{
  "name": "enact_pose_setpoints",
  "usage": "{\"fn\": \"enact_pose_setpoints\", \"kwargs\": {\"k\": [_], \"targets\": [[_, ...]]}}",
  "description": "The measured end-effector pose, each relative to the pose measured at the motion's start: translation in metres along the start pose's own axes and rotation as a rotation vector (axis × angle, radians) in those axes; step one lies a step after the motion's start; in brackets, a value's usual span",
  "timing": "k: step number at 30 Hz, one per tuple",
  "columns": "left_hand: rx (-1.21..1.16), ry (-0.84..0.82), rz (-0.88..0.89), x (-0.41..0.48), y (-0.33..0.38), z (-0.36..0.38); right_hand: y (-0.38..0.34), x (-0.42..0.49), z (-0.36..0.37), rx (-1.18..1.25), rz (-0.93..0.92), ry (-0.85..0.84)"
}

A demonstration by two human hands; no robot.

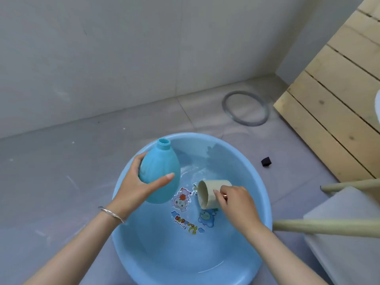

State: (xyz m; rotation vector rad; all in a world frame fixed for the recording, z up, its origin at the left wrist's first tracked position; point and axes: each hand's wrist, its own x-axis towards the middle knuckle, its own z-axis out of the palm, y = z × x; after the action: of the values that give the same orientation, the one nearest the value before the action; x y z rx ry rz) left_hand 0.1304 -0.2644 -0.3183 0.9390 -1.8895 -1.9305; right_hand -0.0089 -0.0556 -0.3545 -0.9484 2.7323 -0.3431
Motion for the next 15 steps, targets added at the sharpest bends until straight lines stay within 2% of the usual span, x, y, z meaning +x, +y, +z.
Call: {"fn": "enact_pose_setpoints", "kwargs": {"k": [4,10,15], "targets": [[0.005,-0.008,-0.035,-0.003,-0.011,-0.004,-0.003,0.002,0.015,0.027,0.028,0.018],[-0.031,0.021,-0.048,-0.006,-0.013,-0.013,-0.024,0.002,0.032,-0.009,-0.081,0.013],[-0.082,0.069,-0.044,-0.007,-0.012,-0.023,-0.040,0.002,0.045,0.026,-0.092,0.016]]}}
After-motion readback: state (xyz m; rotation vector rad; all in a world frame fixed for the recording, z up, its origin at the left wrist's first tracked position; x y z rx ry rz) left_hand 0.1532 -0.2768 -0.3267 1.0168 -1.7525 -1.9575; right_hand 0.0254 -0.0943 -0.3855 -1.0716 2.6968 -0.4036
